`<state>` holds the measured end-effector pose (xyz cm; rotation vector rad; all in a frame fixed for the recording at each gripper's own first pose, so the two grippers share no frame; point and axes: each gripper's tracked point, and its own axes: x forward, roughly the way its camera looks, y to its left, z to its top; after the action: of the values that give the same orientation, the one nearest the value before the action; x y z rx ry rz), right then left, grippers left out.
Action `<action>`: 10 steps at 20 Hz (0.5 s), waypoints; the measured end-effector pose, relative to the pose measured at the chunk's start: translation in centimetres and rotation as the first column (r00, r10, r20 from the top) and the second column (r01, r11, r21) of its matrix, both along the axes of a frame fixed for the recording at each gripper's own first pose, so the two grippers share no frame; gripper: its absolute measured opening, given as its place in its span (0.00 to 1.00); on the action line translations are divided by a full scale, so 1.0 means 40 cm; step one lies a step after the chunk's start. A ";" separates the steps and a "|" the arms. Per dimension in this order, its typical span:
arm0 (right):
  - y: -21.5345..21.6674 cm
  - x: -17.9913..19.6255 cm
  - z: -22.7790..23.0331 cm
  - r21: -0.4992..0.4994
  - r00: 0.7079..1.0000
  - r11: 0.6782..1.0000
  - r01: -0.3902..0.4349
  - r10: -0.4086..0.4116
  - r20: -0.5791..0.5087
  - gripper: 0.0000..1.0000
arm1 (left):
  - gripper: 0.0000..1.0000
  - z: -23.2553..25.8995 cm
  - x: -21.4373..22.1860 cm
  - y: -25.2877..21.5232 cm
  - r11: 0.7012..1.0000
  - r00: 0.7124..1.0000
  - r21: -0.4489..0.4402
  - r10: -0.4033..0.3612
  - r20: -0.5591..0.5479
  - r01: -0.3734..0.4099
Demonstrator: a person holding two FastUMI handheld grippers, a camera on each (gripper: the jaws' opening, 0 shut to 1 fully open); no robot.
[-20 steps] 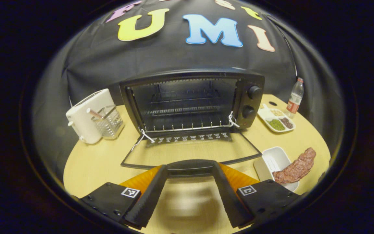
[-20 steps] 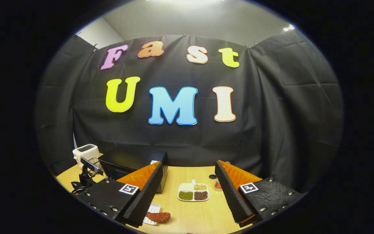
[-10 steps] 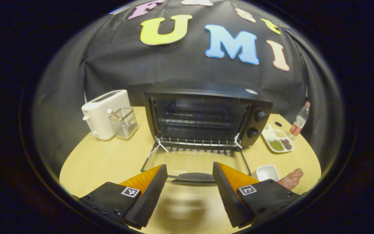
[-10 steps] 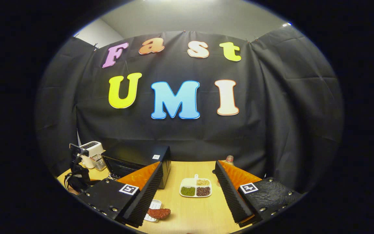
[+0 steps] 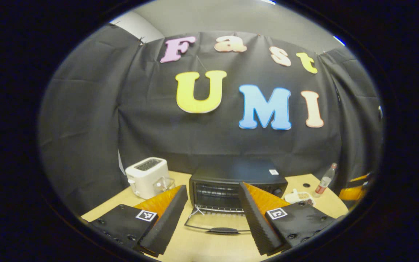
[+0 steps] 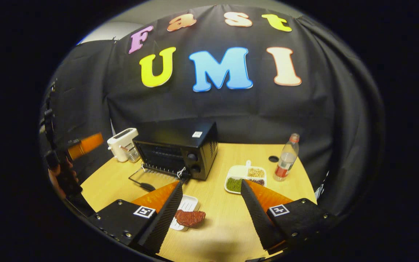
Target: Open the electric oven with the left hand, put the food in, and close the electric oven.
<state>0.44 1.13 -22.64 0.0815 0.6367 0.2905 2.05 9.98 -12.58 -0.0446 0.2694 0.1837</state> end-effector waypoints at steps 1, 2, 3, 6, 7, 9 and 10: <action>0.009 -0.010 -0.039 0.010 0.999 1.000 -0.026 0.026 -0.045 0.97 | 0.90 0.045 -0.005 0.002 1.000 1.000 0.010 0.006 0.028 -0.006; 0.019 -0.020 -0.073 0.030 0.995 0.998 -0.048 0.050 -0.090 0.98 | 0.98 0.087 -0.016 0.002 1.000 0.998 0.022 0.010 0.054 -0.011; 0.030 -0.032 -0.112 0.055 0.988 0.996 -0.063 0.070 -0.137 0.98 | 0.98 0.122 -0.027 -0.001 0.999 0.997 0.035 0.014 0.075 -0.017; 0.054 -0.053 -0.206 0.149 0.966 0.987 -0.064 0.099 -0.237 0.98 | 0.98 0.191 -0.060 -0.020 0.997 0.992 0.071 0.028 0.127 -0.037; 0.064 -0.060 -0.238 0.174 0.959 0.983 -0.059 0.105 -0.264 0.98 | 0.97 0.203 -0.063 -0.030 0.995 0.989 0.095 0.019 0.148 -0.033; 0.082 -0.063 -0.288 0.238 0.940 0.970 -0.047 0.124 -0.319 0.99 | 0.97 0.177 -0.075 -0.056 0.993 0.993 0.113 0.002 0.120 -0.015; 0.095 -0.065 -0.307 0.277 0.928 0.960 -0.036 0.135 -0.347 0.99 | 0.98 0.166 -0.082 -0.063 0.994 0.995 0.109 0.002 0.103 -0.013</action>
<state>-2.16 4.95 -34.92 0.3743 0.9688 0.4523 -1.21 7.44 -5.96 0.0537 0.1561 0.2028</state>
